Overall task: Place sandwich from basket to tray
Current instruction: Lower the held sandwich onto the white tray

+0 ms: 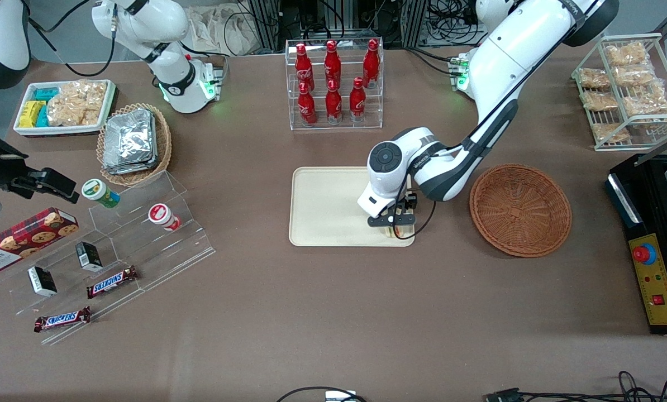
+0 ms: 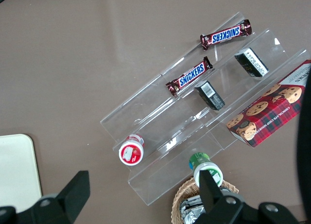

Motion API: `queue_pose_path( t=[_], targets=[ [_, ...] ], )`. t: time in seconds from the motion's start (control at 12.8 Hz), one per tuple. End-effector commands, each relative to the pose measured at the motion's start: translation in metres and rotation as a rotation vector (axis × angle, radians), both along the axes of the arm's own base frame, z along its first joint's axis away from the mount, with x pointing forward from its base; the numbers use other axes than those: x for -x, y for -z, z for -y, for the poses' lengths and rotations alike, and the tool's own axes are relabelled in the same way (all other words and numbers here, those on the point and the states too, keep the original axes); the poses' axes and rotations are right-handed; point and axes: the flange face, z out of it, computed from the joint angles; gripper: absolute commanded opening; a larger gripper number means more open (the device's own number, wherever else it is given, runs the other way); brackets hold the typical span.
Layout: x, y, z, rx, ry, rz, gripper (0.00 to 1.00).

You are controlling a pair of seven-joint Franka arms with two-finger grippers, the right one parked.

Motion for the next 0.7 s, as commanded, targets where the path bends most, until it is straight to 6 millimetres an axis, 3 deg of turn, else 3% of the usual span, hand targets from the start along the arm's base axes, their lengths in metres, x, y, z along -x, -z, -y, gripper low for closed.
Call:
queue_pose_path(
  t=[0.0,0.31,0.47,0.63],
  targets=[
    [0.002,-0.004,0.001,-0.006,-0.008,0.022,1.00],
    [-0.002,-0.013,0.000,-0.001,-0.019,0.033,1.00],
    [-0.010,-0.044,0.002,0.024,-0.039,0.073,1.00],
    [-0.020,-0.106,0.001,0.054,-0.099,0.071,1.00]
  ],
)
